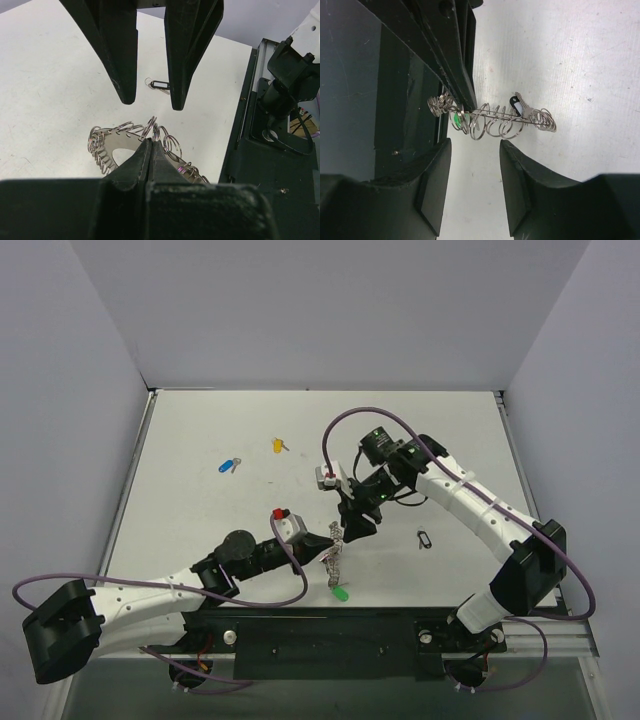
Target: Put the keys on the keyring
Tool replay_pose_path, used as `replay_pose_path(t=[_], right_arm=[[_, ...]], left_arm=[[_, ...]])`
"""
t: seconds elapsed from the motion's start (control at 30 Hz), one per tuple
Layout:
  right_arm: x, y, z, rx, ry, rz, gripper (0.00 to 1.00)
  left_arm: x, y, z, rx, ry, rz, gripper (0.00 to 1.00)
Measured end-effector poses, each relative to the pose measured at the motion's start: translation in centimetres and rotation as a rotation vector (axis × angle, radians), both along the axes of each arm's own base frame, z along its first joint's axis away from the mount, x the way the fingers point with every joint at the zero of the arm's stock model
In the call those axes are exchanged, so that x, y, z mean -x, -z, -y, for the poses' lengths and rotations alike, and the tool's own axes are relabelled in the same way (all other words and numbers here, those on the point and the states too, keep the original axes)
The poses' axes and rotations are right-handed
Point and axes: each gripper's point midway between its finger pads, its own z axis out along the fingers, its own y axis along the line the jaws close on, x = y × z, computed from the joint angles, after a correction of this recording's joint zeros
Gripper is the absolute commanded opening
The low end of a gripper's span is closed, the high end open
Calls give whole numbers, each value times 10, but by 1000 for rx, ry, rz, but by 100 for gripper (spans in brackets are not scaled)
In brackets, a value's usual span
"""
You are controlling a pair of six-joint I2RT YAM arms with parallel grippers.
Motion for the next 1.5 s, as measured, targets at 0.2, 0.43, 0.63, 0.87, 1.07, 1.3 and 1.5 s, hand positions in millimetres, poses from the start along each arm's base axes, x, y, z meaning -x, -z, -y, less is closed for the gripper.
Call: replay_pose_path(t=[0.2, 0.43, 0.63, 0.87, 1.07, 1.3, 1.5], right_arm=[[-4, 9, 0, 32, 28, 15, 39], [-12, 12, -4, 43, 59, 39, 37], [-14, 13, -6, 47, 75, 46, 36], [-17, 13, -9, 47, 93, 54, 36], [-25, 13, -14, 41, 151, 51, 34], [-31, 19, -22, 28, 240, 9, 34], [-34, 20, -24, 19, 280, -16, 34]], left_arm=[[2, 0, -2, 9, 0, -9, 0], [3, 1, -2, 14, 2, -18, 0], [2, -1, -3, 21, -1, -17, 0], [2, -1, -3, 23, -1, -19, 0], [3, -1, -3, 26, 4, -25, 0], [4, -3, -2, 36, 10, -28, 0], [4, -3, -2, 36, 8, -29, 0]])
